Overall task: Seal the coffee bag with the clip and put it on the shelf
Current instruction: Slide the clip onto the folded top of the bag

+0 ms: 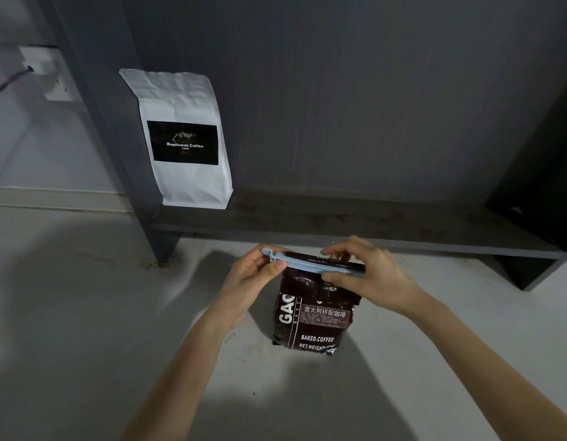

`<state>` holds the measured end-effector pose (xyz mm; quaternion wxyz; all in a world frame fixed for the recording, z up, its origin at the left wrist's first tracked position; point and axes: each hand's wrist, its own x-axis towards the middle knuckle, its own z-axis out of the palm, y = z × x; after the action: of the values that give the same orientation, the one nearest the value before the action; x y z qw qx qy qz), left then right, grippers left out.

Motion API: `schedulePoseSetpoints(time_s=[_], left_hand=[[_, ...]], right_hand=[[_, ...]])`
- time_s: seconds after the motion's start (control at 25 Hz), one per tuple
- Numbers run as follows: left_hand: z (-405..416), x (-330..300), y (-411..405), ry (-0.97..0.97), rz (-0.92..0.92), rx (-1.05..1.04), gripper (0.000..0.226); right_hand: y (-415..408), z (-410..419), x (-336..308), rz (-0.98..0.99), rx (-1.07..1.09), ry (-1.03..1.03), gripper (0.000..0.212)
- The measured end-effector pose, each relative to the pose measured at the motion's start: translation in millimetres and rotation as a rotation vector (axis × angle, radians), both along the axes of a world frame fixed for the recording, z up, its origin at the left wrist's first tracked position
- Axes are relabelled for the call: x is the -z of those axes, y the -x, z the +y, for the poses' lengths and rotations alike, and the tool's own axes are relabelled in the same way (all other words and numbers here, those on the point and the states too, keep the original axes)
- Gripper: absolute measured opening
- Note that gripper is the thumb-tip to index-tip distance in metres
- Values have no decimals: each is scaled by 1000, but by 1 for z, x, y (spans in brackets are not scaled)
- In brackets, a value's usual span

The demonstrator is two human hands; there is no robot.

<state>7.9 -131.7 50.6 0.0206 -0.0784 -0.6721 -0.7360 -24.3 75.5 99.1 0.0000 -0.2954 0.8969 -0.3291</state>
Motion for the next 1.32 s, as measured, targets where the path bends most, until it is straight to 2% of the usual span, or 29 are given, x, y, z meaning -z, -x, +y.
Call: schedulePoseSetpoints(time_s=[0.28,0.56,0.84,0.96,1.08,1.32], left_hand=[[-1,0,-4,60,20,-41,13],[1,-6,-3,91,22,-23,15],[7,-7,0,100,60,-151,14],[7,-7,-1,104,58,-150,6],[8,-7,-2,99,81,-154,9],[13,-2,-1,57,54,-214,12]], right_hand=[[0,-11,4,148,-48,-4,22],[2,-10,7,117,-10,47,16],[-3,-11,8,45,91,136,26],[-2,-11,8,0,85,109,28],[0,-11,7,43,67,47,26],[3,-11,8,50,58,57,22]])
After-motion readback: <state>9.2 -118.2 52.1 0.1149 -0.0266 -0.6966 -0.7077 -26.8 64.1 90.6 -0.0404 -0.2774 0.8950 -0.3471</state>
